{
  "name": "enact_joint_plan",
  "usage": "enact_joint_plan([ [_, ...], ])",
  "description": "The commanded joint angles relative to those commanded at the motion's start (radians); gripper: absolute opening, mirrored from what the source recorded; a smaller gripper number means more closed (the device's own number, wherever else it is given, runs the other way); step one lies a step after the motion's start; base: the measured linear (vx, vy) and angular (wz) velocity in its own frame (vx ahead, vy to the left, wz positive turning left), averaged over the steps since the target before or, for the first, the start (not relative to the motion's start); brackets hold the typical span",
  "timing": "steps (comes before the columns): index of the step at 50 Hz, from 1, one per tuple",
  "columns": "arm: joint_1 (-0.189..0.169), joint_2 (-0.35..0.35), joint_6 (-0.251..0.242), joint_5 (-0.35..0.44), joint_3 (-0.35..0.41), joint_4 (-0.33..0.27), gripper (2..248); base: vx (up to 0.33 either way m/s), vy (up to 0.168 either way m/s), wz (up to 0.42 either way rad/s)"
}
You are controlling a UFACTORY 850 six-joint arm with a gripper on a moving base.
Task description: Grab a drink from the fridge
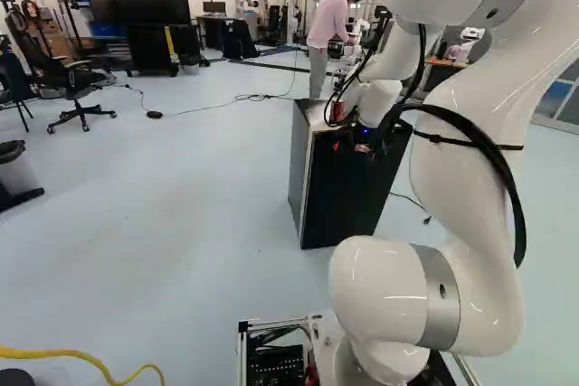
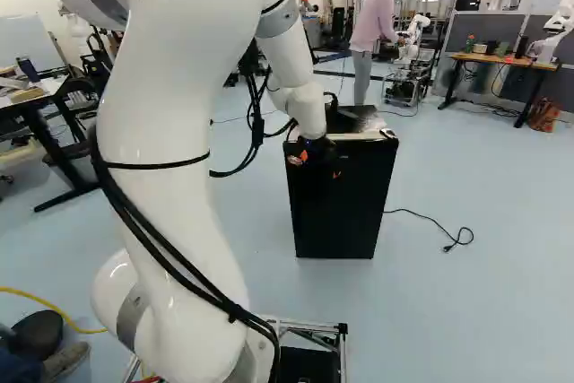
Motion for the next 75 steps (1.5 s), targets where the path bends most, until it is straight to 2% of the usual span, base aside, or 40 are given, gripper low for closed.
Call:
enact_joint_plan([
  [10,-0.008,0.039,0.0,0.014,0.05,0.0,247,0.0,0.0,0.0],
  [18,-0.006,0.074,0.0,0.062,0.093,0.0,247,0.0,0.0,0.0],
  [45,0.042,0.19,0.0,0.338,0.229,0.0,247,0.0,0.0,0.0],
  [75,0.116,0.22,0.0,0.654,0.262,-0.001,247,0.0,0.0,0.0],
])
